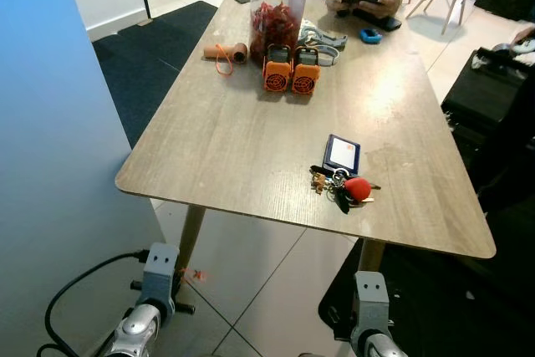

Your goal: Hang keys on a hook

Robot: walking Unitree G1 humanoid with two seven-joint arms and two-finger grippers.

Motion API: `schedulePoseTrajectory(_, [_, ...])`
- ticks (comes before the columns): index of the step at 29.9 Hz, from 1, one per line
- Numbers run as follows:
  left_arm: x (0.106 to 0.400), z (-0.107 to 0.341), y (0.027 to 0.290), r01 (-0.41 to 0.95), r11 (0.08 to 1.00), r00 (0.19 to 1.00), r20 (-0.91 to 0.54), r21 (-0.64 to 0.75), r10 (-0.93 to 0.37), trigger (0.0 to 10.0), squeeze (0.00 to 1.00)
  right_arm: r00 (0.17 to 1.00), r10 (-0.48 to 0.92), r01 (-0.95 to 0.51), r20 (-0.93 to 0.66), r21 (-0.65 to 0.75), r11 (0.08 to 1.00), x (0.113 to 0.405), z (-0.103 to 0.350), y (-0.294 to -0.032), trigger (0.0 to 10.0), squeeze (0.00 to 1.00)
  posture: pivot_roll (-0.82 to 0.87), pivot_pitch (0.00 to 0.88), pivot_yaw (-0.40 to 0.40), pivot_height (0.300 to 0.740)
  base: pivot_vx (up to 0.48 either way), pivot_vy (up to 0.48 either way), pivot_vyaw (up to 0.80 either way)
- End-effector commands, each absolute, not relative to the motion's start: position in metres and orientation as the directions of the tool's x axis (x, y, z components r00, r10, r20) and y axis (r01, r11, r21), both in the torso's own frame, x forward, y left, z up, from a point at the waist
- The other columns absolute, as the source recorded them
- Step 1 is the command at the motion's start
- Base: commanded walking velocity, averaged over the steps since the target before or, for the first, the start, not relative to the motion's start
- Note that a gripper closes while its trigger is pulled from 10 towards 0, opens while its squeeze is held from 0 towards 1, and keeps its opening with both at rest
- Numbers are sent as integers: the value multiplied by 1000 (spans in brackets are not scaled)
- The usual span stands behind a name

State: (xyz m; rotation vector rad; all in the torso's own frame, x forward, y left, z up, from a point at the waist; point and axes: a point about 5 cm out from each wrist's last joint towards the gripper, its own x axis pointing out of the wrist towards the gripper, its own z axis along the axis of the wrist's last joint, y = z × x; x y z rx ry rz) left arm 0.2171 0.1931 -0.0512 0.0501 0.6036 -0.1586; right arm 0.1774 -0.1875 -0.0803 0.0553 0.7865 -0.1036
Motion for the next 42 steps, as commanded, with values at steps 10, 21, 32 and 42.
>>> schedulePoseTrajectory(10, [215, -54, 184, 211, 978, 792, -585, -6, -174, 10000, 0, 682, -158, 249, -714, 23, 968, 166, -84, -195, 10000, 0, 52, 64, -6, 740, 0, 0, 0])
schedulePoseTrajectory(21, [214, -57, 185, 219, 976, 766, -620, 0, -172, 10000, 0, 689, -124, 186, -714, 8, 982, 170, -83, -191, 10000, 0, 45, 58, -8, 740, 0, 0, 0])
schedulePoseTrajectory(32, [210, -60, 186, 230, 973, 745, -641, -10, -183, 10000, 0, 684, -77, 144, -726, 30, 989, 170, -84, -183, 10000, 0, 47, 57, 2, 740, 0, 0, 0])
schedulePoseTrajectory(42, [210, -60, 183, 224, 974, 751, -634, -16, -183, 10000, 0, 686, -84, 128, -723, 6, 992, 171, -84, -188, 10000, 0, 55, 44, -6, 740, 0, 0, 0])
